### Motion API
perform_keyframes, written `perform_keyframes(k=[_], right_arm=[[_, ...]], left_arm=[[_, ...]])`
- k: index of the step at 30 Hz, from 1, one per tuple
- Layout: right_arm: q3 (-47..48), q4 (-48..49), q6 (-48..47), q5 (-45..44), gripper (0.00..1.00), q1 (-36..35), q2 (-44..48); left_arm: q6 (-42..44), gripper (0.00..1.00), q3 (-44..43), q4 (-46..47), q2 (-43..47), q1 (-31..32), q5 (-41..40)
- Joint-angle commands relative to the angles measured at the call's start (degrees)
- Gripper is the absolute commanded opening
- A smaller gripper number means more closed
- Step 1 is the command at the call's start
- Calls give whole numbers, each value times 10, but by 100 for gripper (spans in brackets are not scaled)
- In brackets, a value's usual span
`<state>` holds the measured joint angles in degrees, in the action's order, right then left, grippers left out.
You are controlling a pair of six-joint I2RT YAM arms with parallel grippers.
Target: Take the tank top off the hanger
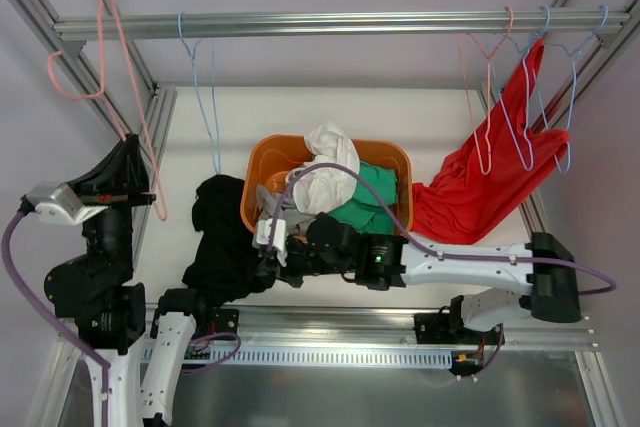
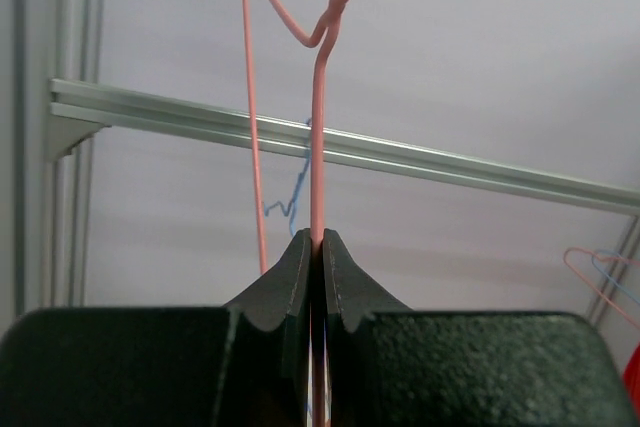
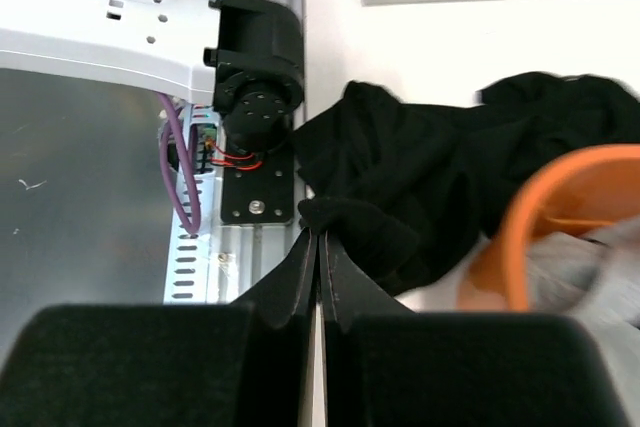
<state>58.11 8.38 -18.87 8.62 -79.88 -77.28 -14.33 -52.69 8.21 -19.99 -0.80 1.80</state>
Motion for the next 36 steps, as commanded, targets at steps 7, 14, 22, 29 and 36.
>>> perform_keyframes(k=[7,14,22,29,36], right_arm=[[125,37,56,15,37,-15,-168],[101,37,44,-45,100,-14,-117],[32,35,39,-38,100,-13,-3],[12,35,38,-30,99,-14,20],[-5,35,37,-26,99,-14,35]], left_arm=[[-14,0,-95,-270,15,-1,-78],[-35,0,-205,-469,-42,-1,-21],[3,0,-294,-580,-167,-1,22],[41,0,-432,-549,-335,-1,21],[48,0,-497,-518,-430,-2,21]])
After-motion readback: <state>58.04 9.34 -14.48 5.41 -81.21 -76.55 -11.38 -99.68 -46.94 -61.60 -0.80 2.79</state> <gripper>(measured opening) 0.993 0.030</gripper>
